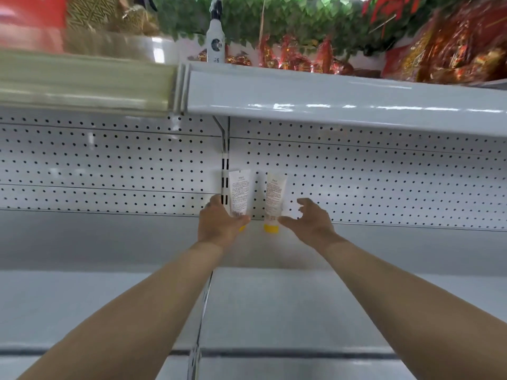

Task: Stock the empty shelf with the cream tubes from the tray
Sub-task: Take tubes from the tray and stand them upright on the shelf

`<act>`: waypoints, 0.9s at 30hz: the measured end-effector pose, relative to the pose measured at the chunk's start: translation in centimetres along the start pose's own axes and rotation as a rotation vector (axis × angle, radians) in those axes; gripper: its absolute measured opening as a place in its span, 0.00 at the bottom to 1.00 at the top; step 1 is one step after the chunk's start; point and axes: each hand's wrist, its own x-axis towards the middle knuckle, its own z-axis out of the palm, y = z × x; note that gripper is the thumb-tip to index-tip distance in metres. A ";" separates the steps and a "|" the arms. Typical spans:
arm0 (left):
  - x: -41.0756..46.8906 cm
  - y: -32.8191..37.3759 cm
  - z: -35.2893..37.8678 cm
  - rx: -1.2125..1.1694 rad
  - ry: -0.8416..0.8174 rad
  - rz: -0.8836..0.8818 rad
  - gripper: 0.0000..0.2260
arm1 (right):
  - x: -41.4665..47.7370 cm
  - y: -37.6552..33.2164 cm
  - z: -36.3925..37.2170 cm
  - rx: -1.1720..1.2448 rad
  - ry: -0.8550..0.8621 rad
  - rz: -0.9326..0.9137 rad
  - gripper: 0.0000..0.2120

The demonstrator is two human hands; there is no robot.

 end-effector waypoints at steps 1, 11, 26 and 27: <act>-0.6 0.6 -0.5 0.036 -0.007 0.012 0.42 | -0.6 0.0 -0.9 -0.081 0.011 -0.025 0.37; -11.5 7.7 -4.7 0.259 -0.090 0.189 0.32 | -12.7 -1.2 -10.6 -0.443 0.121 -0.036 0.31; -35.6 16.6 0.1 0.232 -0.371 0.486 0.31 | -37.4 9.9 -25.2 -0.420 0.272 0.291 0.32; -37.1 17.4 1.4 0.225 -0.397 0.506 0.31 | -38.6 11.2 -26.2 -0.433 0.271 0.319 0.33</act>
